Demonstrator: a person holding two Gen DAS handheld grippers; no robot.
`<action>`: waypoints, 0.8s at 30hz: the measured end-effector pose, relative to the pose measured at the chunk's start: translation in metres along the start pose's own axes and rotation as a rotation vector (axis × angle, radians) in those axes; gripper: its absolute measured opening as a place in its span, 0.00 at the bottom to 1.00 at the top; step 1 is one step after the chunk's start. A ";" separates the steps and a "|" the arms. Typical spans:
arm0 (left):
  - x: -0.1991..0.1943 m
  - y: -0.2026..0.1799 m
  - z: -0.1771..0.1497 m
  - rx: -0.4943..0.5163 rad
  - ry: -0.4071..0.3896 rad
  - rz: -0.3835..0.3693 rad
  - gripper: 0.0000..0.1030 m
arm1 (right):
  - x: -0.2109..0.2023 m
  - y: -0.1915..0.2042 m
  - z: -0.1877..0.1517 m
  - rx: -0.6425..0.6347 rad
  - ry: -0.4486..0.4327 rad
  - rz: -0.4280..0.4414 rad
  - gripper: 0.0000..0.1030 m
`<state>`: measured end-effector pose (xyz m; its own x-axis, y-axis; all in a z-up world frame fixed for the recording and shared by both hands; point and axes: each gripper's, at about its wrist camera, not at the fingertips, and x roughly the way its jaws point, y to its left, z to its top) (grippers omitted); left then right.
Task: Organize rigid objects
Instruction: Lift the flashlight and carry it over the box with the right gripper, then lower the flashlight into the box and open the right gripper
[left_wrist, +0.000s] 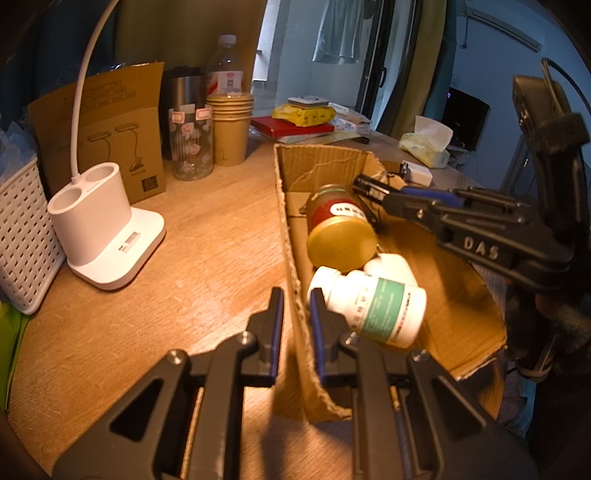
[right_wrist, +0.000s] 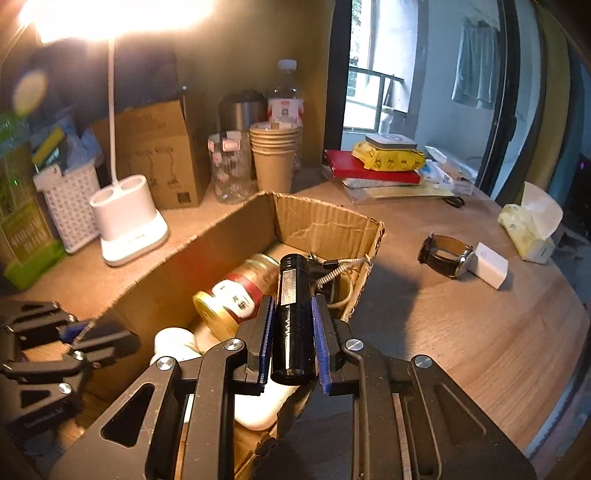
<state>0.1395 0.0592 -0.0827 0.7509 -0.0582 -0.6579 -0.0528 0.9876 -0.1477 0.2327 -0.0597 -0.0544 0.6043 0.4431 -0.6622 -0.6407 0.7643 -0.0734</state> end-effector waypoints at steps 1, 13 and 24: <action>0.000 0.000 0.000 0.000 0.000 0.001 0.15 | 0.001 0.001 -0.001 -0.010 0.003 -0.009 0.21; -0.003 0.000 0.003 0.001 -0.001 0.001 0.15 | 0.012 0.017 -0.004 -0.086 0.022 -0.061 0.21; -0.003 0.000 0.003 0.001 -0.001 0.001 0.15 | 0.018 0.012 0.001 -0.099 0.044 -0.027 0.21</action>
<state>0.1387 0.0597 -0.0784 0.7513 -0.0575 -0.6575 -0.0527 0.9878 -0.1467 0.2363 -0.0424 -0.0660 0.6021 0.3999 -0.6911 -0.6693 0.7247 -0.1638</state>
